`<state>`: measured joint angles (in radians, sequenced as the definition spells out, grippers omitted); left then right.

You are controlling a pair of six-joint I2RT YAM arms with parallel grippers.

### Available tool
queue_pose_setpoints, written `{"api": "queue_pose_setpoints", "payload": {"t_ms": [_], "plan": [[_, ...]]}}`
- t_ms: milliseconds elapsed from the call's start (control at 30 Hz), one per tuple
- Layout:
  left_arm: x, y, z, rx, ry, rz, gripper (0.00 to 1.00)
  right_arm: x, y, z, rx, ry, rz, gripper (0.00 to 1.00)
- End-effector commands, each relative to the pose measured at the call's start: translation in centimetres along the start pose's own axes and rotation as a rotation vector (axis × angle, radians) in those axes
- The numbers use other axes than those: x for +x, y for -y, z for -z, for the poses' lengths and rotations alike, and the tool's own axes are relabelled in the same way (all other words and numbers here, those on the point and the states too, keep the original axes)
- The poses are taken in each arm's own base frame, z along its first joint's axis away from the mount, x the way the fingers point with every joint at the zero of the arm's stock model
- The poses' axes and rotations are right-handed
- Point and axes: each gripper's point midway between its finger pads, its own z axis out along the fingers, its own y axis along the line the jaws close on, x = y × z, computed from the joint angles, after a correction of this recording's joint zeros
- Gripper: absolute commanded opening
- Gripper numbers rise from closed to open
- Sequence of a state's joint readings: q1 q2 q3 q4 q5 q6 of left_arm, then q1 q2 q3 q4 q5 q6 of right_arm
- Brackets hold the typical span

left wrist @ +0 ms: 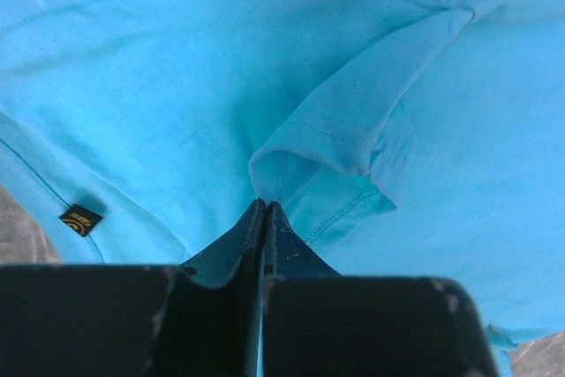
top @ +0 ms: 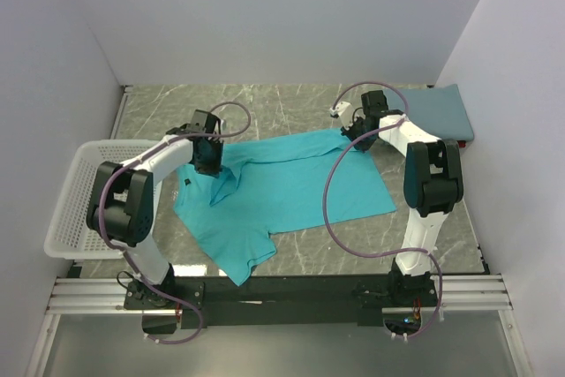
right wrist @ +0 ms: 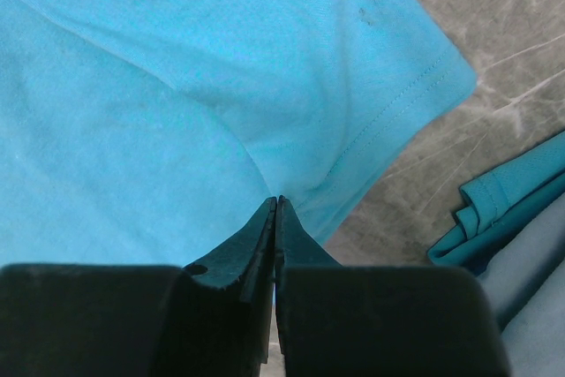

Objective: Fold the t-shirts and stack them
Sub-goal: Fold the tshirt

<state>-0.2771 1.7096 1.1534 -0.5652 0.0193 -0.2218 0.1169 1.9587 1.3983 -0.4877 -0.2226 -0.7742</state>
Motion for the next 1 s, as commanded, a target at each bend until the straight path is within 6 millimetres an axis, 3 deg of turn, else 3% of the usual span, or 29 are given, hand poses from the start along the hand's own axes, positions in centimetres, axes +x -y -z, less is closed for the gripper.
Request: {"api": "queue_pose_setpoints", "payload": {"t_ms": [0,167,233,267,300,333,400,600,700,967], "plan": [[0.3,1.4,1.4,0.063,0.014,-0.038,0.05,-1.2,0.8,2.0,0.034,0.047,-0.008,0.06],[3.2,5.7,2.1,0.221,-0.051,-0.119,0.08,-1.3,1.0,2.1,0.037,0.049,-0.009,0.06],[4.9,7.1,2.1,0.263,-0.101,-0.161,0.15,-1.3,1.0,2.1,0.037,0.049,-0.009,0.06],[5.6,7.1,1.9,0.253,-0.124,-0.168,0.2,-1.3,0.9,2.1,0.035,0.05,-0.008,0.06],[6.1,6.8,1.8,0.228,-0.132,-0.167,0.38,-1.2,0.9,2.1,0.033,0.046,-0.011,0.06],[5.8,5.9,1.6,0.161,-0.114,-0.171,0.49,-1.2,0.9,2.1,0.034,0.047,-0.011,0.06],[4.8,5.2,2.3,0.107,-0.054,-0.157,0.58,-1.3,0.8,2.2,0.033,0.05,-0.008,0.06],[0.5,4.3,6.0,0.047,0.195,-0.121,0.57,-1.0,0.8,1.9,0.031,0.04,-0.01,0.06],[-0.2,3.5,6.8,0.015,0.258,-0.115,0.56,-0.7,1.0,1.8,0.033,0.024,-0.003,0.06],[0.5,4.5,4.6,0.058,0.184,-0.138,0.54,-0.9,1.7,1.7,0.044,0.001,0.006,0.13]]}}
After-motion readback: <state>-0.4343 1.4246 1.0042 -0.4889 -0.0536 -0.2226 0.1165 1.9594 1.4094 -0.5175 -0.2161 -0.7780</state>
